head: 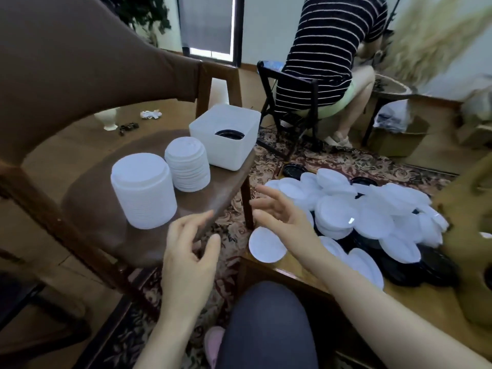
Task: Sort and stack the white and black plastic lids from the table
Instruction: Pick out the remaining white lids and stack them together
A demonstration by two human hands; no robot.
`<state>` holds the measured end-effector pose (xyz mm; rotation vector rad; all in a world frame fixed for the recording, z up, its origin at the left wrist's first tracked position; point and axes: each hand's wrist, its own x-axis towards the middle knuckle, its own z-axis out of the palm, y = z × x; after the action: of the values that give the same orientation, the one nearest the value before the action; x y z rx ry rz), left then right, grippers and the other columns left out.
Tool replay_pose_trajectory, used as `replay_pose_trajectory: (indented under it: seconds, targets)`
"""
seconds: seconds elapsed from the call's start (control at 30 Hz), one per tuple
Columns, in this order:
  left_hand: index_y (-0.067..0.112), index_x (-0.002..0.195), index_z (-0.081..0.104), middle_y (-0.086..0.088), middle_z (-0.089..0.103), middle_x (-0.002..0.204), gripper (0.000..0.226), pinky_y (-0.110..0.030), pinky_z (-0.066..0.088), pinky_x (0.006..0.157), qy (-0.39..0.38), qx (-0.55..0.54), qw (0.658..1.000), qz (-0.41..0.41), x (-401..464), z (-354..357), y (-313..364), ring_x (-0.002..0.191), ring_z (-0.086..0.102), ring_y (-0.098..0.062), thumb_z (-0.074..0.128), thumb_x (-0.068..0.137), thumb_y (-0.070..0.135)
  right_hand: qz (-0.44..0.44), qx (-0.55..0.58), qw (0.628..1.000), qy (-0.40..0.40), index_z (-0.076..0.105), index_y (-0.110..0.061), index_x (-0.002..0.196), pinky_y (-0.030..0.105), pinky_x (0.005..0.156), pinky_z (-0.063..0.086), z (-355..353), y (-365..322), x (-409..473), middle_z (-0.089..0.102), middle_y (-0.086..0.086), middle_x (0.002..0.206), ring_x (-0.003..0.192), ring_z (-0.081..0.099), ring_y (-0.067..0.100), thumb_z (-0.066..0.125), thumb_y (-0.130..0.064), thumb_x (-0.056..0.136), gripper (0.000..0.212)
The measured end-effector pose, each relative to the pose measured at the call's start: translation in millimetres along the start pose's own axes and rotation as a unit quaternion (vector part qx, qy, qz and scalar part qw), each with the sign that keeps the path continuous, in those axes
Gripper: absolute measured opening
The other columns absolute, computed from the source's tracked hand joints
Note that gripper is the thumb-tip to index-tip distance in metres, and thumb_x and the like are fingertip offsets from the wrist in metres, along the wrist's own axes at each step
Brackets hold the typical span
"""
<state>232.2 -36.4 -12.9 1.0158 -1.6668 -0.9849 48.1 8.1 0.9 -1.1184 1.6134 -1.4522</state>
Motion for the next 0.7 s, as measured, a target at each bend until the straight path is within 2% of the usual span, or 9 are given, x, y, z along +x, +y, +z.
replay_pose_trajectory:
  seconds: [0.1,0.17,0.23,0.33,0.47,0.57,0.7]
  targets:
    - [0.042,0.114,0.064,0.023,0.052,0.116,0.034,-0.036,0.053,0.093,-0.069,0.015,0.997,0.013,11,21,14,0.106,0.057,0.004,0.066,0.09,0.017,0.003,-0.049,0.997,0.056,0.058,-0.031,0.128,0.031,0.098,0.049,-49,14,-20,0.069,-0.006,0.112,0.112,0.062,0.007,0.066,-0.016,0.093,0.04]
    - [0.042,0.112,0.064,0.02,0.052,0.115,0.035,-0.036,0.051,0.094,-0.117,0.03,0.993,0.014,20,38,23,0.101,0.054,0.009,0.065,0.091,0.014,0.011,-0.087,0.993,0.083,0.057,-0.033,0.127,0.028,0.094,0.048,-83,23,-35,0.068,-0.007,0.113,0.112,0.061,0.003,0.066,-0.017,0.092,0.039]
    - [0.038,0.116,0.065,0.017,0.052,0.116,0.034,-0.038,0.049,0.094,-0.167,0.065,0.983,0.022,28,55,32,0.097,0.053,0.006,0.064,0.092,0.015,0.022,-0.127,0.986,0.108,0.056,-0.037,0.126,0.027,0.089,0.05,-117,35,-49,0.066,-0.009,0.115,0.111,0.061,0.004,0.066,-0.019,0.092,0.04]
    - [0.03,0.13,0.061,0.012,0.048,0.125,0.036,-0.039,0.048,0.095,-0.254,0.135,0.957,0.043,34,84,44,0.104,0.055,-0.005,0.061,0.095,0.024,0.06,-0.193,0.971,0.126,0.056,-0.036,0.127,0.033,0.095,0.051,-160,51,-67,0.063,-0.014,0.117,0.11,0.063,0.01,0.068,-0.018,0.091,0.042]
    - [0.031,0.138,0.053,0.008,0.043,0.139,0.042,-0.033,0.044,0.094,-0.345,0.217,0.91,0.079,25,127,55,0.124,0.049,-0.012,0.059,0.097,0.032,0.082,-0.297,0.947,0.093,0.059,-0.032,0.123,0.03,0.097,0.047,-196,69,-84,0.058,-0.022,0.12,0.115,0.053,-0.005,0.07,-0.022,0.089,0.037]
    - [0.03,0.14,0.051,0.007,0.043,0.138,0.044,-0.035,0.047,0.092,-0.384,0.216,0.895,0.074,12,159,51,0.121,0.051,-0.014,0.059,0.097,0.033,0.079,-0.39,0.916,0.046,0.062,-0.033,0.119,0.024,0.09,0.043,-206,84,-94,0.055,-0.02,0.116,0.113,0.048,0.002,0.074,-0.037,0.083,0.039]
    - [0.028,0.141,0.05,0.006,0.043,0.137,0.042,-0.032,0.045,0.087,-0.428,0.245,0.865,0.094,0,191,44,0.123,0.049,-0.014,0.056,0.099,0.033,0.051,-0.491,0.869,0.007,0.065,-0.025,0.111,0.026,0.086,0.038,-204,103,-103,0.048,-0.011,0.107,0.101,0.041,0.011,0.078,-0.046,0.076,0.043]
